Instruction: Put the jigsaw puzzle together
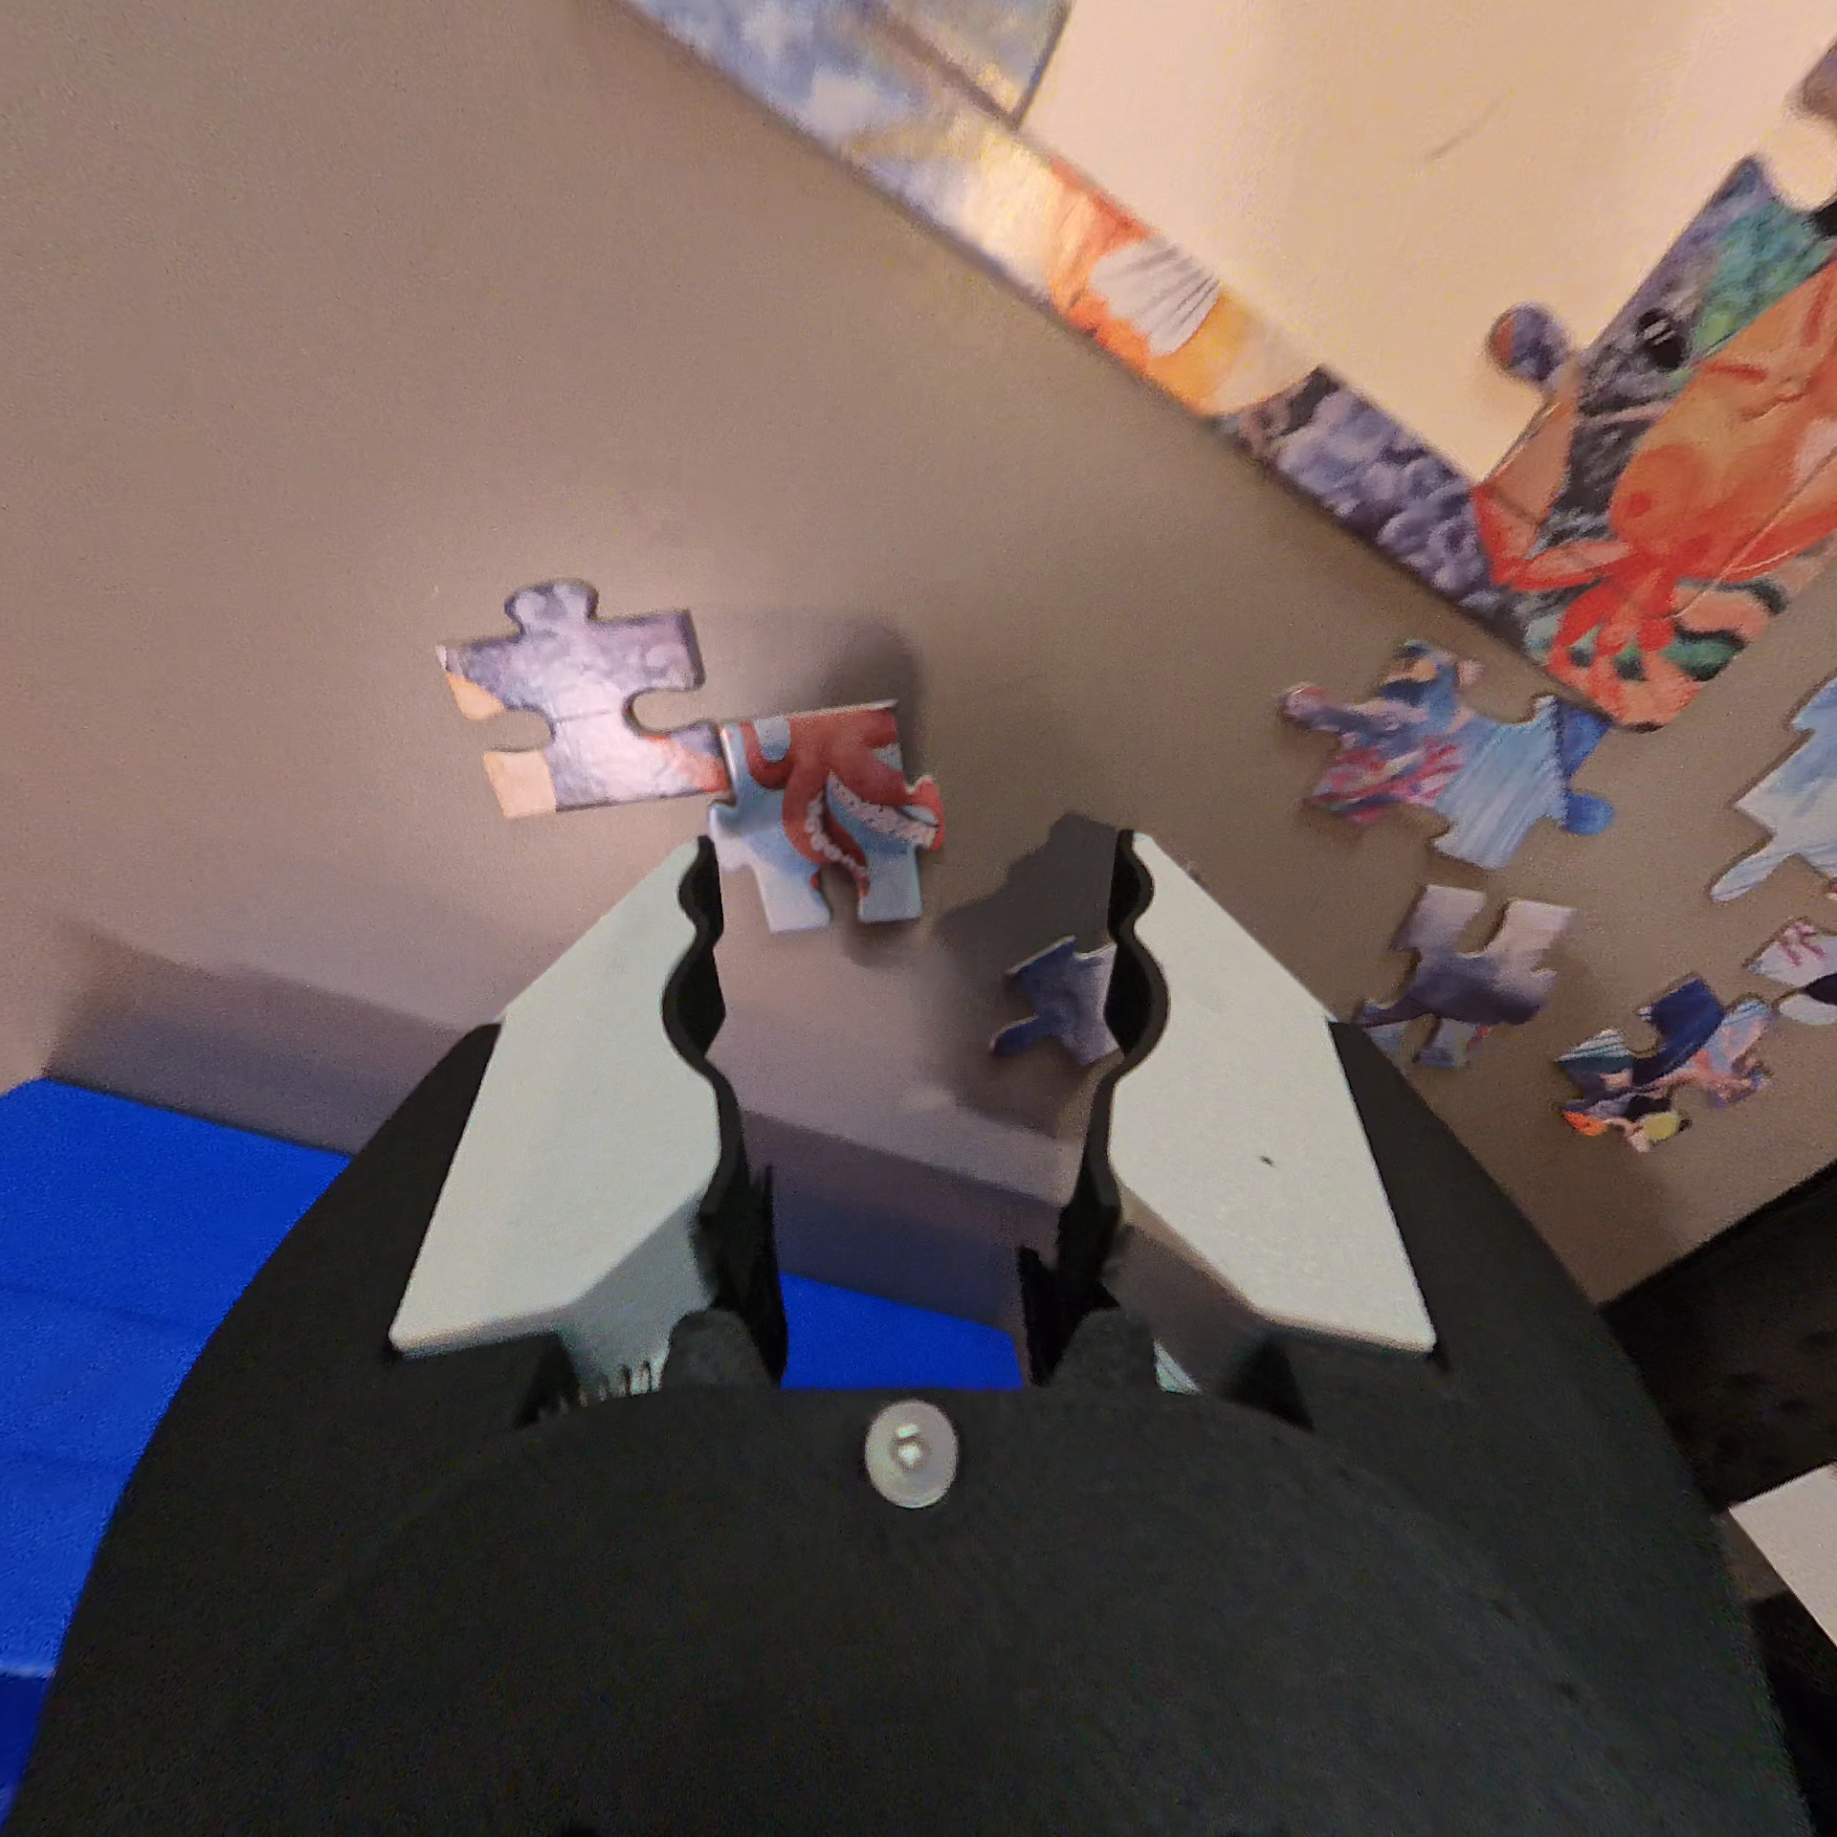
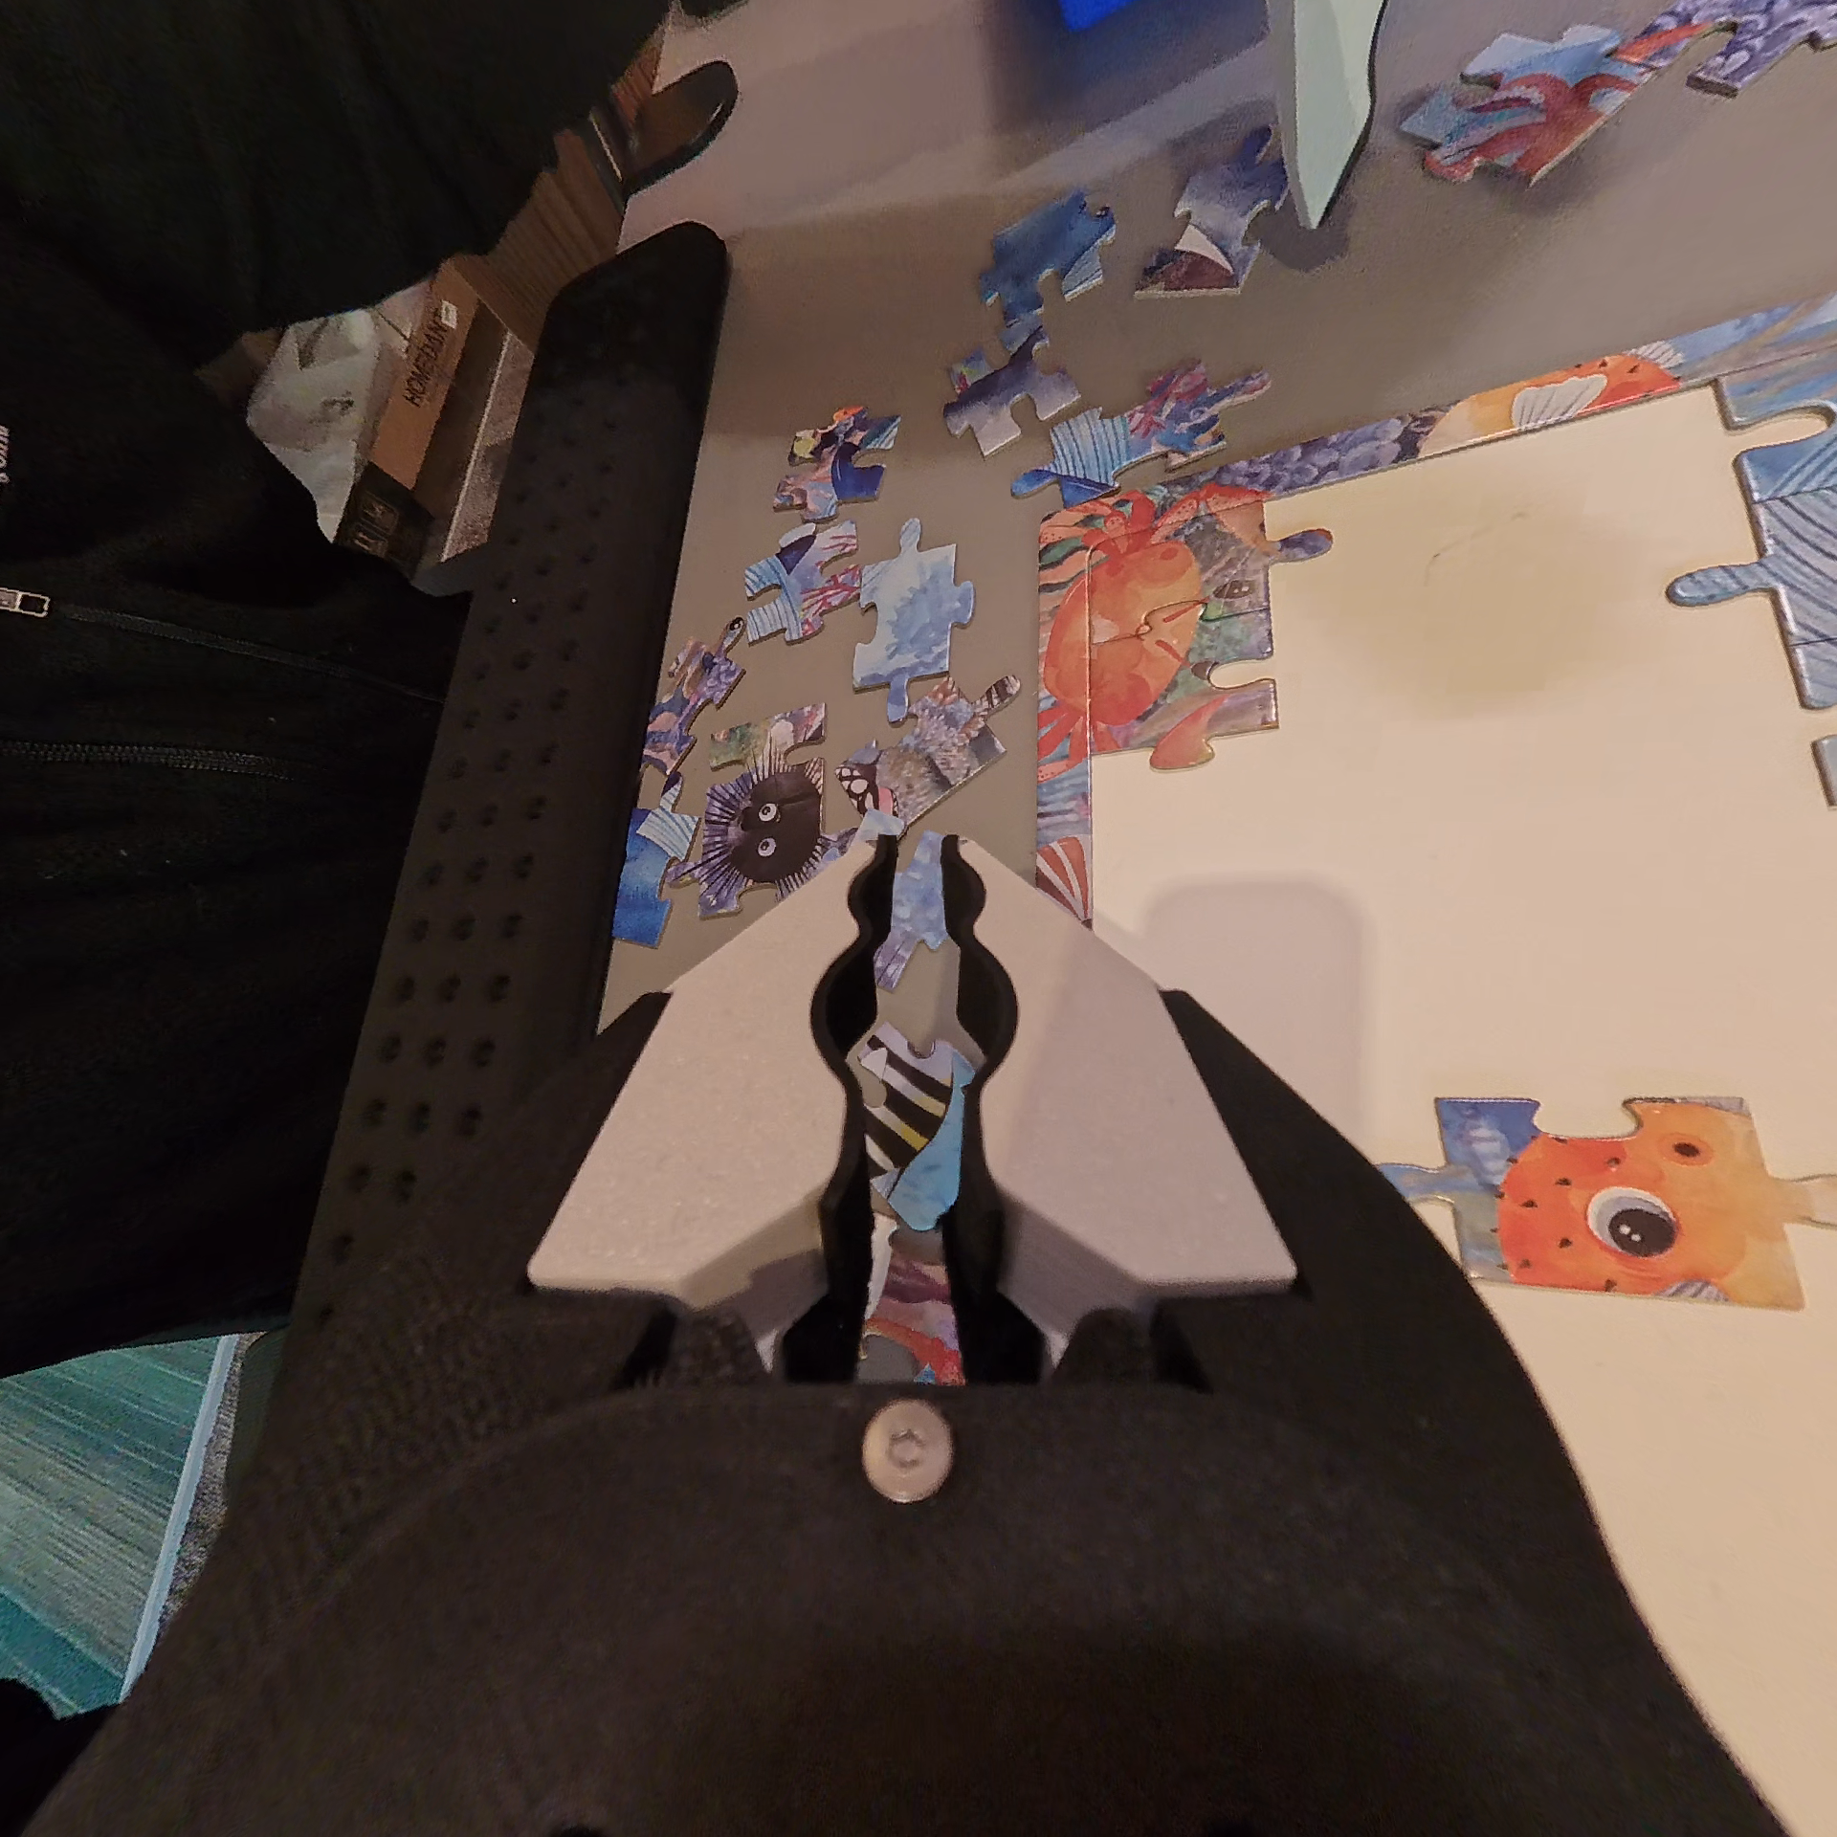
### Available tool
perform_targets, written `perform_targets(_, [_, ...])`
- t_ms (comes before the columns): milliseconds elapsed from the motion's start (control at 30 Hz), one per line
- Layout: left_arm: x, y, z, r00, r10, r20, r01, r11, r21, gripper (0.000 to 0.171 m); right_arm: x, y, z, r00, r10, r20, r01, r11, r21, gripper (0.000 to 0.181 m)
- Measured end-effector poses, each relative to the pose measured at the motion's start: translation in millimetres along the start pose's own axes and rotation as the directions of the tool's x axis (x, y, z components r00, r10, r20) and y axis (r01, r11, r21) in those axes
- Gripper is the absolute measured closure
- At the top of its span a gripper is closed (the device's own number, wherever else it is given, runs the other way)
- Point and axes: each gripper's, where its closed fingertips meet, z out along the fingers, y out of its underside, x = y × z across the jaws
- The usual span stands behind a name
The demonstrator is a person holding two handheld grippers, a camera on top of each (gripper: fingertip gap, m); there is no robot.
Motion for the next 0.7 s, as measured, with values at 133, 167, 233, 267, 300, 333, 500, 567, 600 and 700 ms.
perform_targets(133, [-4, 8, 9, 1.0, 0.001, 0.008, 0.0, 0.999, -0.046, 0.093, 1, 2, 1, 1.0, -0.001, -0.003, 0.001, 1.0, -0.008, 0.174])
perform_targets(167, [-3, 8, 9, 1.0, 0.006, 0.007, -0.005, 0.999, -0.05, 0.095, 1, 2, 1, 1.0, -0.001, -0.002, 0.001, 1.0, -0.008, 0.174])
perform_targets(233, [2, 6, 8, 1.0, 0.022, 0.006, -0.022, 0.998, -0.05, 0.112, 1, 2, 1, 1.0, -0.001, -0.003, 0.001, 1.0, -0.008, 0.174])
perform_targets(267, [5, 3, 7, 0.999, 0.032, 0.005, -0.032, 0.999, -0.039, 0.129, 2, 2, 1, 1.0, -0.001, -0.004, 0.001, 1.0, -0.008, 0.174])
perform_targets(300, [8, 2, 7, 0.999, 0.037, 0.006, -0.037, 0.999, -0.039, 0.131, 2, 2, 1, 1.0, -0.001, -0.005, 0.001, 1.0, -0.009, 0.174])
perform_targets(333, [12, 2, 7, 0.999, 0.039, 0.005, -0.039, 0.998, -0.039, 0.131, 2, 2, 1, 1.0, -0.002, -0.008, 0.002, 1.0, -0.01, 0.174])
perform_targets(500, [30, -6, 8, 0.998, 0.068, 0.01, -0.068, 0.998, -0.002, 0.139, 1, 1, -1, 1.0, -0.011, -0.015, 0.011, 1.0, -0.005, 0.174])
perform_targets(567, [34, -7, 7, 0.996, 0.078, 0.033, -0.078, 0.997, 0.001, 0.139, 1, 0, 0, 1.0, -0.013, -0.015, 0.013, 1.0, -0.006, 0.175])
perform_targets(600, [35, -7, 7, 0.996, 0.081, 0.042, -0.081, 0.997, 0.004, 0.139, 1, 1, 0, 1.0, -0.015, -0.016, 0.015, 1.0, -0.008, 0.174])
perform_targets(700, [39, -7, 6, 0.994, 0.089, 0.068, -0.09, 0.996, 0.009, 0.139, 1, 0, 0, 1.0, -0.019, -0.022, 0.019, 1.0, -0.007, 0.175])
